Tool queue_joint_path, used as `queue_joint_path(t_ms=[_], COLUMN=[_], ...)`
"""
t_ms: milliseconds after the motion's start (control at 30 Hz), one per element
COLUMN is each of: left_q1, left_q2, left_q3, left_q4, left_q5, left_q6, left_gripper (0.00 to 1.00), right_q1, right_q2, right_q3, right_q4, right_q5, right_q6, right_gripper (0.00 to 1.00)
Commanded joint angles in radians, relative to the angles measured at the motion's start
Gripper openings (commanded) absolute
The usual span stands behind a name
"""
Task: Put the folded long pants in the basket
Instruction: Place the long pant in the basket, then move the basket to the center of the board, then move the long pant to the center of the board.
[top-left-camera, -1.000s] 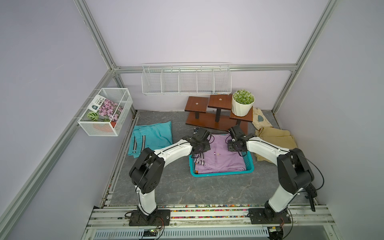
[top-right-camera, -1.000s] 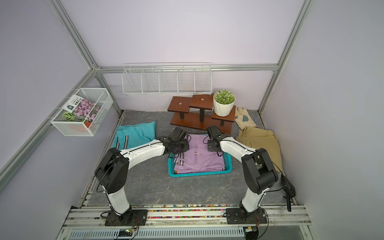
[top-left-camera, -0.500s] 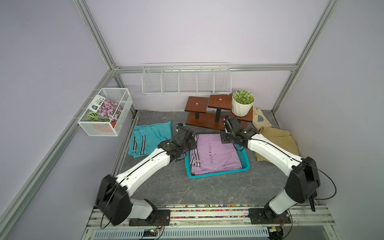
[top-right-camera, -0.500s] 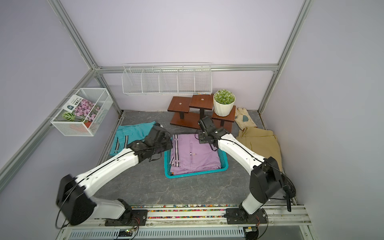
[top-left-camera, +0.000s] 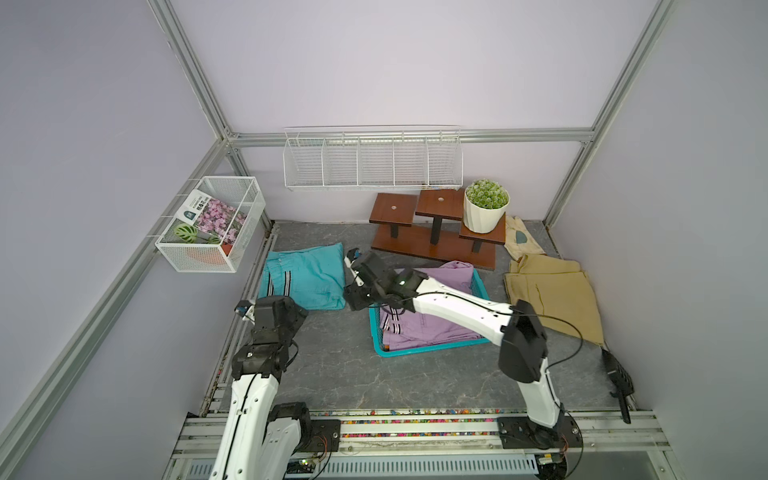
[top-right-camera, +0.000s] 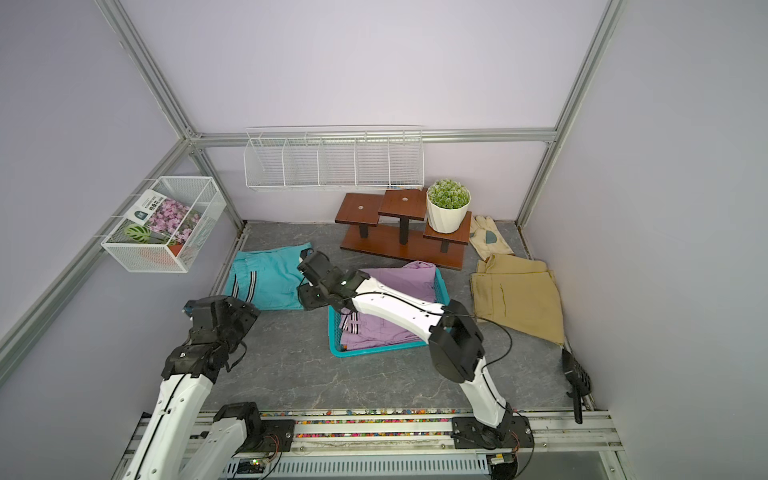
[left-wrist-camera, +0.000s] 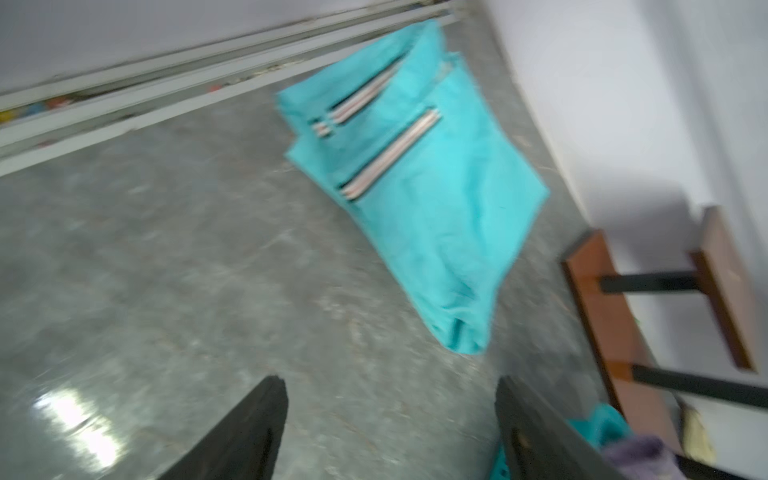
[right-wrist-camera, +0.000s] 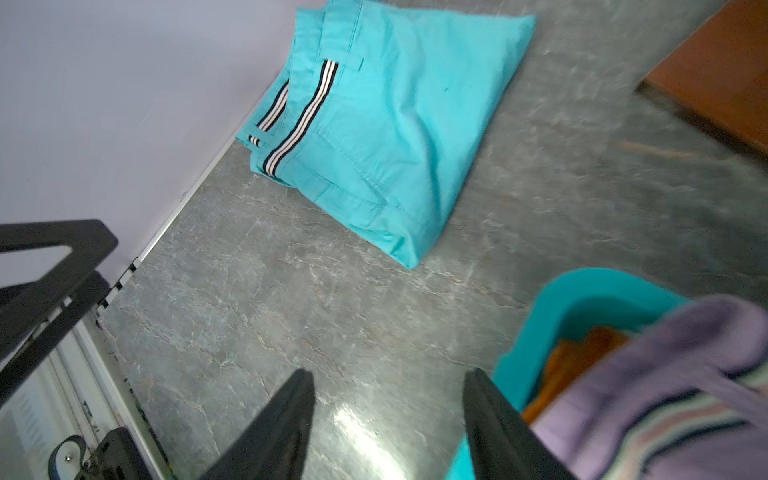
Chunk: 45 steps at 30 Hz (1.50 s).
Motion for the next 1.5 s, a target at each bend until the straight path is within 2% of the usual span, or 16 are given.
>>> queue_joint_path(t_ms=[0,100,233,533,733,867,967,1167,1333,1467], left_q1=[0.060,0.063,0.062,0.062,0.062,0.063,0.062,0.062,0.061,0.062], left_q2=[-0.032,-0.070,-0.144,-0.207,-0.212,-0.207,-0.204,-0.212,-0.213,-0.215], left_q3=[-0.026,-0.036,-0.025,0.017,0.016,0.005,0.007,0.002,-0.008,-0.011], left_q4=[-0.012,-0.026,-0.075,-0.112,-0.109,-0.098,-0.098,-0.092,-0.082,-0.078], left_q5=[0.085,0.047,0.001,0.069,0.109,0.134,0.146,0.159,0.180,0.186], left_q6=[-0.028,-0.049,-0.046,-0.013,0.002,0.007,0.012,0.015,0.018,0.017], left_gripper=[0.83,0.84,0.85,0.86,0.86,0.86,0.86,0.87,0.87,0.87], right_q1=[-0.009,-0.008,-0.001,-0.072,-0.161,-0.195,-0.189,-0.131,-0.139,-0.148], right_q2=[0.061,0.139,0.198,0.246,0.195,0.203,0.229,0.384,0.534,0.606], right_q3=[0.097,0.130,0.064,0.075,-0.070,-0.055,0.049,0.426,0.636,0.684], right_q4=[0.060,0.106,0.219,0.138,0.199,0.191,0.146,-0.033,-0.072,-0.041], right_q5=[-0.021,-0.037,-0.010,0.144,0.131,0.131,0.106,0.094,0.055,0.015], right_q6=[0.076,0.206,0.314,0.330,0.336,0.287,0.222,0.137,0.191,0.228], right_gripper=[0.68,0.67,0.66,0.68,0.69,0.73,0.78,0.96,0.98,0.98])
